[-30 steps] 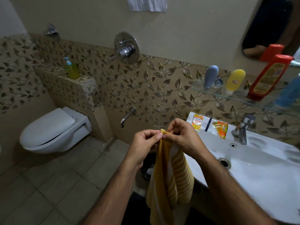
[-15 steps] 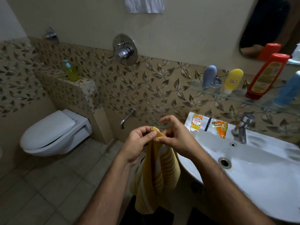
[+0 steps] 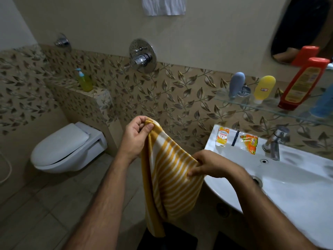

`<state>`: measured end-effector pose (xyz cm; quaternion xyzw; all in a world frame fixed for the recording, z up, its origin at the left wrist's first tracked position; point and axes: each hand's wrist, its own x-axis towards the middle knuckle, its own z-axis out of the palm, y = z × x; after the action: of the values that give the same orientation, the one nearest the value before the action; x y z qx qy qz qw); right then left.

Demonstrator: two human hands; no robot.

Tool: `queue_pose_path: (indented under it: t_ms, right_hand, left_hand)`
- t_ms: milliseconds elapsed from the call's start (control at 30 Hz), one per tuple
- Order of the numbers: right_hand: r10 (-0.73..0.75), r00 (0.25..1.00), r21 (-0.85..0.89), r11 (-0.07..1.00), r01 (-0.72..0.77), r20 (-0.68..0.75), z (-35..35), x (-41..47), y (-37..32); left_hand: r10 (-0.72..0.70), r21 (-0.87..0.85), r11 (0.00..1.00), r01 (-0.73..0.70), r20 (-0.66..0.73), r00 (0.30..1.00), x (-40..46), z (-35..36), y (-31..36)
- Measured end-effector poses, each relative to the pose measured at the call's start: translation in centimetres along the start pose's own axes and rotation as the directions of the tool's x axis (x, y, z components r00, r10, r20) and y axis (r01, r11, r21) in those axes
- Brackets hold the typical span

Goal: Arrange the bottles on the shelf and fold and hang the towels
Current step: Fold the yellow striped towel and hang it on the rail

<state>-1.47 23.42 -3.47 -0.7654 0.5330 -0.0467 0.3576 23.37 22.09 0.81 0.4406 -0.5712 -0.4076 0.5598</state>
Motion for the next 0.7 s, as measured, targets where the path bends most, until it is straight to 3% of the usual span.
queue_pose_path:
  t_ms: [167, 300, 367, 433, 533, 700]
  right_hand:
    - [0.133, 0.991, -0.192, 0.973, -0.131, -0.002, -0.3, -0.4, 1.0]
    - [0.283, 0.959, -0.362, 0.893, -0.269, -0.015, -0.5, -0.9, 2.0]
    - [0.373, 0.928, -0.301, 0.887, -0.349, 0.023, -0.6, -1.2, 2.4]
    - [0.421, 0.906, -0.11, 0.904, -0.414, 0.047, -0.8, -1.2, 2.4]
    - [0.477, 0.876, 0.04, 0.879, -0.476, -0.074, -0.9, -1.0, 2.7]
    - [0.476, 0.798, -0.09, 0.836, -0.541, -0.369, -1.1, 0.0, 4.5]
  left_hand:
    - [0.014, -0.008, 1.0, -0.014, -0.045, 0.999, 0.7, -0.6, 0.0]
    - [0.026, -0.016, 0.999, -0.027, -0.101, 0.995, 1.1, -1.2, -0.3]
    - [0.029, -0.019, 0.999, -0.032, -0.117, 0.993, 1.3, -1.6, -0.3]
    - [0.031, -0.011, 0.999, -0.033, -0.115, 0.993, 1.5, -1.6, -0.4]
    - [0.038, -0.011, 0.999, -0.04, -0.119, 0.992, 1.5, -1.4, -0.5]
    - [0.055, 0.01, 0.998, -0.054, -0.123, 0.991, 1.5, -1.3, -0.2]
